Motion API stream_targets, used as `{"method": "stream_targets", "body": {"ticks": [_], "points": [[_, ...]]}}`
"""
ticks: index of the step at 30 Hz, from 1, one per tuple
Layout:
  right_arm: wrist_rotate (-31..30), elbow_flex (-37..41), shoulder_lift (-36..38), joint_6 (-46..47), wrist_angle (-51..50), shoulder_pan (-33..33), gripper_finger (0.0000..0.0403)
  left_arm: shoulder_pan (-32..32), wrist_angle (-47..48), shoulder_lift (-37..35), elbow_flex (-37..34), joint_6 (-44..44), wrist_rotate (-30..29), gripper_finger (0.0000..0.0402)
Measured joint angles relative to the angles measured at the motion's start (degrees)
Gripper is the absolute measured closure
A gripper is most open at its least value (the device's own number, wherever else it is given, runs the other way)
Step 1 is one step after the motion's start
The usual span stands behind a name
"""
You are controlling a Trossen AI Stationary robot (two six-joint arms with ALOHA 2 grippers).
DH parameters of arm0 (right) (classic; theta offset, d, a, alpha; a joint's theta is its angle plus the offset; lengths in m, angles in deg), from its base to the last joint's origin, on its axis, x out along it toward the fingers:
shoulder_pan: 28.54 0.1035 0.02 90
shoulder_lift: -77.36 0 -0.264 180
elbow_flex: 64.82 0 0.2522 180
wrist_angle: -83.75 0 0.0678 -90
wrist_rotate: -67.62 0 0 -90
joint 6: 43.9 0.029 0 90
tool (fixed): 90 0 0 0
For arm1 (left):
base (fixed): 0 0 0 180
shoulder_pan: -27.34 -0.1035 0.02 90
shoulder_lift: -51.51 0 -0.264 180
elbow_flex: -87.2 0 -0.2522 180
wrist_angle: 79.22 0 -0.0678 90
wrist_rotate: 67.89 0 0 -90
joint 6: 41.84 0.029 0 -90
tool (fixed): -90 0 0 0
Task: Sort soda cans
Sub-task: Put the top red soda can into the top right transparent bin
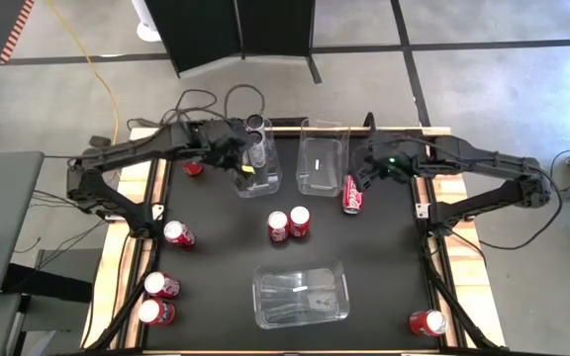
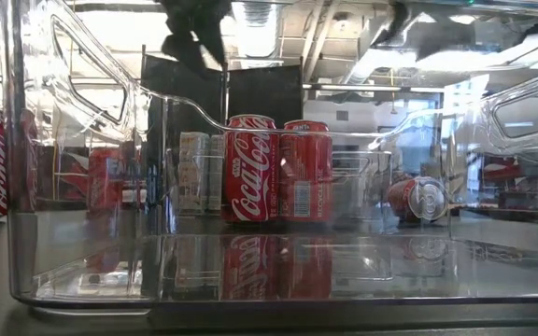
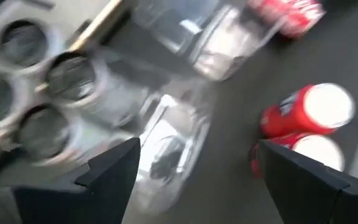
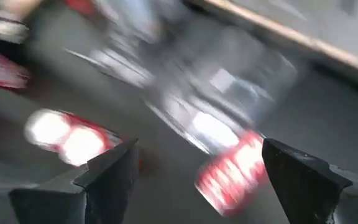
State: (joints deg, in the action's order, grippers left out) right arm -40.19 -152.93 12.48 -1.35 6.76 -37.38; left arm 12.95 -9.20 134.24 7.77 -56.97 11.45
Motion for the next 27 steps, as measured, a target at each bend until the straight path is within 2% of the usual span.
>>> {"method": "stream_targets", "body": {"ticks": [3, 5, 7, 11, 16, 22, 27], "points": [[3.84, 1.4, -0.02, 5.22, -9.91, -1.74, 0.0049, 1.95, -5.5, 0.0, -1.79, 0.98, -0.02, 0.0084], [7.69, 4.13, 0.08, 6.74, -10.37, -2.23, 0.0049, 3.19, -8.49, 0.71, -1.97, 1.59, -0.06, 0.0084], [10.08, 7.75, 0.45, 7.13, -6.53, -2.17, 0.0049, 4.0, -10.02, 1.36, -2.01, 2.63, -0.1, 0.0084], [15.0, 16.14, -0.02, 8.76, 7.4, -2.49, 0.0049, 4.74, -12.25, 2.82, -2.03, 4.37, -0.17, 0.0084], [14.7, 24.32, -0.96, 18.42, 14.67, -2.51, 0.0049, 4.67, -9.96, 3.79, -2.03, 4.72, -0.61, 0.0084], [11.67, 31.05, -1.05, 21.07, 24.6, -1.56, 0.0049, 4.67, -9.28, 3.68, -1.99, 4.17, -0.54, 0.0084], [10.2, 35.43, -2.05, 23.94, 25.31, -3.45, 0.0049, 4.67, -9.32, 3.68, -1.99, 5.61, -0.51, 0.0084]]}}
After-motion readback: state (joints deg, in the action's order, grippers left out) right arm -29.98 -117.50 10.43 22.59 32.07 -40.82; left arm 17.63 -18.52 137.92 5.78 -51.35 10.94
